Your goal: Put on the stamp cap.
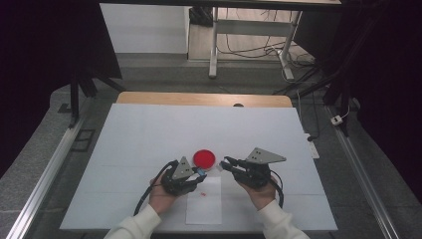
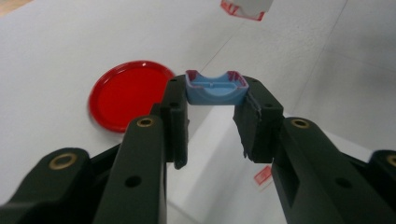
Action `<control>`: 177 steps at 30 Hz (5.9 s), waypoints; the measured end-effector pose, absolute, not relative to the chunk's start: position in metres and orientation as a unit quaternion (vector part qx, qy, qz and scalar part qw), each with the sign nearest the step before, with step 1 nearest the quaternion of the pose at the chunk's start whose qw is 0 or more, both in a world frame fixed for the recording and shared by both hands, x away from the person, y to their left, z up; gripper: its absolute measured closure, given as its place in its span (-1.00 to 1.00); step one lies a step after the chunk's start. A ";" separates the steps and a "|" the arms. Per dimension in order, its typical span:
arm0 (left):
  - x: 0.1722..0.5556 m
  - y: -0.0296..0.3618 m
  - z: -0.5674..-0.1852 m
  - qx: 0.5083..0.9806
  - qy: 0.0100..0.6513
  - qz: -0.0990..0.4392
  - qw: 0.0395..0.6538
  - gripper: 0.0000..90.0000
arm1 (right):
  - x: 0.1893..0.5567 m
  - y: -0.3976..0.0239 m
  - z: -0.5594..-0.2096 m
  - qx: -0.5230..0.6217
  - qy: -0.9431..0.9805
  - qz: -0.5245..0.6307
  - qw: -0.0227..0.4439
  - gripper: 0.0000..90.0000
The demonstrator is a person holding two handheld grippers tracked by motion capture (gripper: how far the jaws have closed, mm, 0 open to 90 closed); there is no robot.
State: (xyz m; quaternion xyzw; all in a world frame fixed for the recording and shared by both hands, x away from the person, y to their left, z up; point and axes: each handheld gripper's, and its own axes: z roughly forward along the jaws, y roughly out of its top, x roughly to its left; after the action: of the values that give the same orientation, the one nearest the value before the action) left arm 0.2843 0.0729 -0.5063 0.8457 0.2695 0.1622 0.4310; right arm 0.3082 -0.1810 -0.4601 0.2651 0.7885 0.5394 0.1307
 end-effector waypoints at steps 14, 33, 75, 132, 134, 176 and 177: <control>0.291 0.052 -0.508 0.849 0.261 0.161 0.431 0.45 | 0.308 -0.181 -0.460 0.268 0.786 0.542 0.131 0.68; 0.291 0.051 -0.509 0.849 0.261 0.165 0.428 0.45 | 0.304 -0.171 -0.462 0.286 0.782 0.541 0.119 0.68; 0.285 0.046 -0.511 0.850 0.250 0.209 0.415 0.46 | 0.300 -0.159 -0.464 0.352 0.759 0.542 0.084 0.68; 0.282 0.046 -0.512 0.850 0.240 0.227 0.411 0.42 | 0.301 -0.159 -0.469 0.364 0.757 0.540 0.062 0.68; 0.283 0.047 -0.512 0.849 0.245 0.220 0.413 0.38 | 0.301 -0.159 -0.468 0.361 0.757 0.540 0.063 0.68; 0.260 0.144 -0.491 0.832 0.321 0.138 0.431 -0.31 | 0.306 -0.176 -0.461 0.304 0.774 0.535 0.146 0.68; 0.258 0.148 -0.492 0.831 0.324 0.139 0.430 -0.31 | 0.306 -0.176 -0.460 0.304 0.775 0.535 0.147 0.68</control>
State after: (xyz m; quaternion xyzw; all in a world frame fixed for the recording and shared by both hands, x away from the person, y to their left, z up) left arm 0.2584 0.1484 -0.4918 0.8310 0.3243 0.1391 0.4299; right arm 0.3060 -0.1763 -0.4604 0.3037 0.7746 0.5350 0.1470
